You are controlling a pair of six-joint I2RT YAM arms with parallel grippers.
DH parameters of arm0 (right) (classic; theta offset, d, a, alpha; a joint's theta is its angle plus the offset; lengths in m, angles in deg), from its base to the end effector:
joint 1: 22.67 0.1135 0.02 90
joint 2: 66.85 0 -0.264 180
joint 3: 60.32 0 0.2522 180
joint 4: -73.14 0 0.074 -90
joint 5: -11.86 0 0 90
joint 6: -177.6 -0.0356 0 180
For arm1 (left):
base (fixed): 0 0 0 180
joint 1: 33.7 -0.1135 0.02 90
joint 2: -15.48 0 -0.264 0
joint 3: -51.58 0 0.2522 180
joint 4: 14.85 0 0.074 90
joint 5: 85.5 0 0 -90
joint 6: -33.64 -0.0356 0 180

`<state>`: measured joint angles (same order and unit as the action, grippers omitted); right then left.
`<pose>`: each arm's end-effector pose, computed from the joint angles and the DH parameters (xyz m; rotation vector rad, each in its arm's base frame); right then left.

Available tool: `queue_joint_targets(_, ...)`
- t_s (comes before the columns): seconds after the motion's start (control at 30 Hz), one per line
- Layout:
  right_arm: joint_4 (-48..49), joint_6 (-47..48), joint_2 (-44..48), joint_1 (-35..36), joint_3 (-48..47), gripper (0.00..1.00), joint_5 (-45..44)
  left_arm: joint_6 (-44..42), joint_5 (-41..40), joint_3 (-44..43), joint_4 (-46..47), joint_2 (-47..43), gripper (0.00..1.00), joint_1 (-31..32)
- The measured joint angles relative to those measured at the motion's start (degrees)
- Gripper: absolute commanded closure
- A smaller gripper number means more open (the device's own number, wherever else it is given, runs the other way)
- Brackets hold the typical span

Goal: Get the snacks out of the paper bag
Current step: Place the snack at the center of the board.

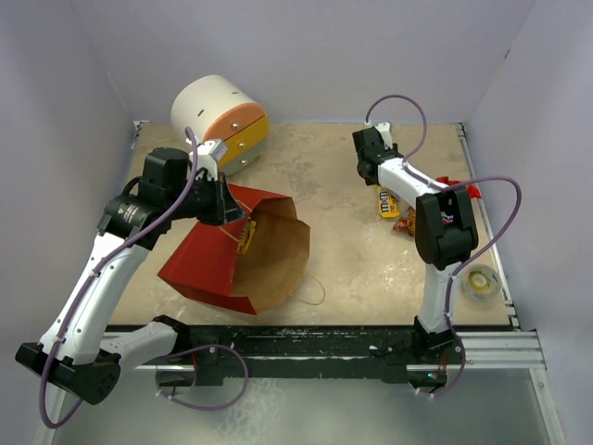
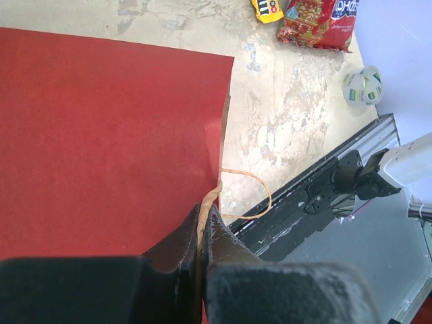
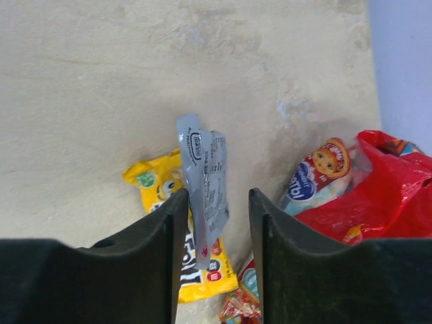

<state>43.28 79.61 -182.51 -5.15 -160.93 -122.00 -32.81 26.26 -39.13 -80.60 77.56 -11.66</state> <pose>0.4351 0.1115 0.2156 0.1790 2.1668 -0.6455 0.1833 -0.0885 0.4030 0.1888 2.2940 -0.8475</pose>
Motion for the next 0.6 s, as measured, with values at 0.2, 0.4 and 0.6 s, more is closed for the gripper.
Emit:
queue_joint_targets(0.2, -4.39, -3.37, 5.35, 0.0, 0.92, 0.41, 6.56, 0.48, 0.02, 0.0, 0.02, -0.02, 1.0, 0.0)
queue_joint_targets(0.4, -7.08, -6.93, 21.16, 0.13, 9.42, 0.28, 17.33, 0.46, -0.04, 0.0, 0.02, -0.48, 1.0, 0.0)
queue_joint_targets(0.6, -6.29, -9.29, 37.77, 3.15, 22.51, 0.25, 29.79, -0.11, -0.02, 0.79, 0.04, -1.27, 1.0, 0.0)
